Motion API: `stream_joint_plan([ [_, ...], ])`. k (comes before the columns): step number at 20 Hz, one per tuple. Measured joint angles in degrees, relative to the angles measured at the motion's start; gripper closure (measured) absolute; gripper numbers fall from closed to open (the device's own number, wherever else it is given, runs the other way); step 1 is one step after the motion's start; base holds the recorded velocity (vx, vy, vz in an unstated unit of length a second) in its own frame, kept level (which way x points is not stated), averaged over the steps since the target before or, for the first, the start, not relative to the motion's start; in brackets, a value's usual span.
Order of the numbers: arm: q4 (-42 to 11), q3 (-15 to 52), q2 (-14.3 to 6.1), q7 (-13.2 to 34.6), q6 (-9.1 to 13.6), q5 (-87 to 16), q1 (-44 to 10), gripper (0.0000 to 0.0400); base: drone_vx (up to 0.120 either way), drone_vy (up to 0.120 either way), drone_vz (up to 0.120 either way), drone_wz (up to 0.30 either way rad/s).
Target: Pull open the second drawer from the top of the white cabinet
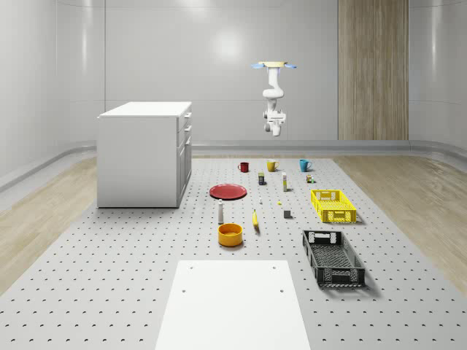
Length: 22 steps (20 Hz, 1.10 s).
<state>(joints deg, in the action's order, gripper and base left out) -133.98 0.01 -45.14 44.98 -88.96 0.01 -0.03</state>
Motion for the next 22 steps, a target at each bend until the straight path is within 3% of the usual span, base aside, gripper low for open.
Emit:
stream_joint_plan([
  [3, 3.6, 0.0, 0.4, -0.1, 3.1, 0.0, -0.1, 0.0063, 0.0, 0.0, 0.0, 0.0],
  [7, 8.6, 0.1, 1.9, -0.1, 6.4, 0.1, -0.2, 0.0086, 0.0, 0.0, 0.0, 0.0],
  [8, 9.7, -1.1, 2.3, -0.3, 7.1, 2.0, 0.0, 0.0089, 0.0, 0.0, 0.0, 0.0],
  [10, 10.5, -9.8, 3.0, -2.8, 8.5, 14.9, 1.9, 0.0089, 0.08, -0.12, 0.0, 0.0],
  [15, 5.3, -26.9, 3.1, -6.9, 10.2, 40.4, 7.5, 0.0092, 0.12, -0.12, 0.056, 0.0],
  [22, -1.2, -36.9, 1.1, -8.9, 9.4, 54.6, 13.4, 0.0098, 0.12, -0.12, 0.12, 0.0],
])
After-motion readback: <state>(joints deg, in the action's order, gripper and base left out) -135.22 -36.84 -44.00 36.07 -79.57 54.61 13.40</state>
